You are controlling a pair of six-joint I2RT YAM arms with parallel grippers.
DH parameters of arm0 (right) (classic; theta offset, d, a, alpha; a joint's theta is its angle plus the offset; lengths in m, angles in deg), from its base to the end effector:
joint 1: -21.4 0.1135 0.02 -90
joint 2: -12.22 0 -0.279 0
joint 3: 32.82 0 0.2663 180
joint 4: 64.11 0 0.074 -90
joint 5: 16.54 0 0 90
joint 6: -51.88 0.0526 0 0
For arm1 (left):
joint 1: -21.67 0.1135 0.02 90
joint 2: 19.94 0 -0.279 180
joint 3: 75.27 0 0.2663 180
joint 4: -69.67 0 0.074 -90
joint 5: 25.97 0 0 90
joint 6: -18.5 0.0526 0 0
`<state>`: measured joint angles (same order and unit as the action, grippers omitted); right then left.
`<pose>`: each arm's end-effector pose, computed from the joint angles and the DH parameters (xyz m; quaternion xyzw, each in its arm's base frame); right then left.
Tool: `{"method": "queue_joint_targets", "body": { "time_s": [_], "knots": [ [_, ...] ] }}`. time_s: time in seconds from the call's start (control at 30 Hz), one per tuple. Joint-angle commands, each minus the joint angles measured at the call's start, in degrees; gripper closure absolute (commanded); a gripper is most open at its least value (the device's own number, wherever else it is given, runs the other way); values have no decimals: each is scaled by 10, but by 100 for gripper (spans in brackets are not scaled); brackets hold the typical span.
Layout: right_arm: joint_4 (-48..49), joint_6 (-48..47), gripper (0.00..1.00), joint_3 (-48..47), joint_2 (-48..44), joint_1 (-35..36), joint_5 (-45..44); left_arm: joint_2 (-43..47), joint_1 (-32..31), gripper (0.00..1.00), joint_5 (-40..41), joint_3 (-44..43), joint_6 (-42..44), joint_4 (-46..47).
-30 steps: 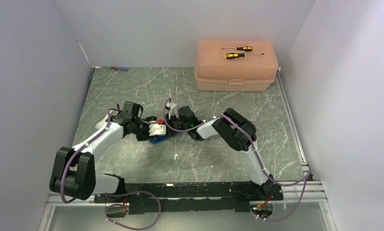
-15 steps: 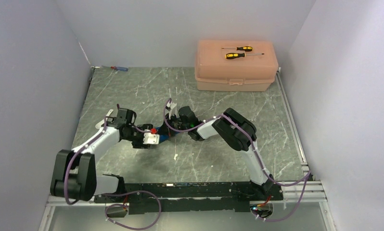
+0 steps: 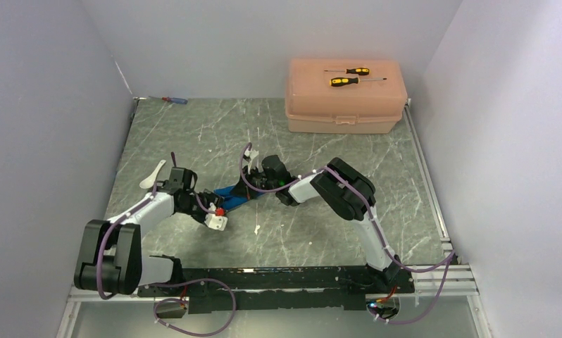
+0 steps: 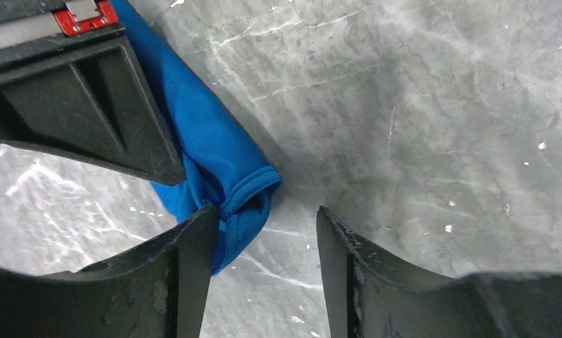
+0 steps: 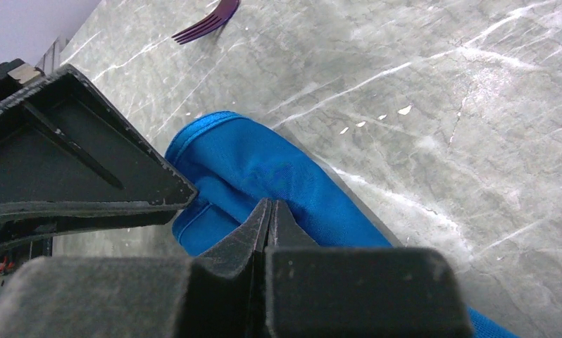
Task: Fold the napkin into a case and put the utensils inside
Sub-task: Grasp the top corner of the smaller rectangle folded napkin from the folded napkin, then pick up the smaller rectangle-folded napkin from the center of the board.
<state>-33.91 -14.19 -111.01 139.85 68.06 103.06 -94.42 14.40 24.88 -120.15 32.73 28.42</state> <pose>0.3082 0.3644 0.0927 -0.3003 0.7437 0.4934 0.3366 0.2086 -0.0601 0.1424 0.7993 0.4768 -0.1017 0.3512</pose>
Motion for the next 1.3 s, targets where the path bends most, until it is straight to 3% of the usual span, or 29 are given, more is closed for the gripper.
{"method": "queue_joint_targets", "body": {
  "time_s": [0.0, 0.27, 0.67, 0.83, 1.07, 1.17, 1.23, 1.27],
  "knots": [
    [-71, -11, 100, 11, 34, -12, -12, 39, 7, 39, -32, 16, 67, 27],
    [-78, -9, 100, 1, 39, -13, -4, 107, 7, 38, -48, 71, 45, 110],
    [-78, -2, 100, -1, 35, -13, 1, -28, 8, 34, -10, 46, 83, 159],
    [-79, 2, 100, 0, 32, -13, 4, -46, 7, 35, -11, 33, 146, 79],
    [-80, 6, 100, 5, 27, -13, 7, -84, -6, 52, -22, 5, 176, 54],
    [-83, 5, 100, 2, 26, -13, 6, -101, -15, 74, -27, -1, 180, 70],
    [-86, 5, 100, 0, 24, -13, 6, -111, -22, 94, -27, -9, 174, 70],
    [-86, 4, 100, 1, 22, -13, 5, -114, -25, 97, -28, -11, 164, 75]
  ]
}}
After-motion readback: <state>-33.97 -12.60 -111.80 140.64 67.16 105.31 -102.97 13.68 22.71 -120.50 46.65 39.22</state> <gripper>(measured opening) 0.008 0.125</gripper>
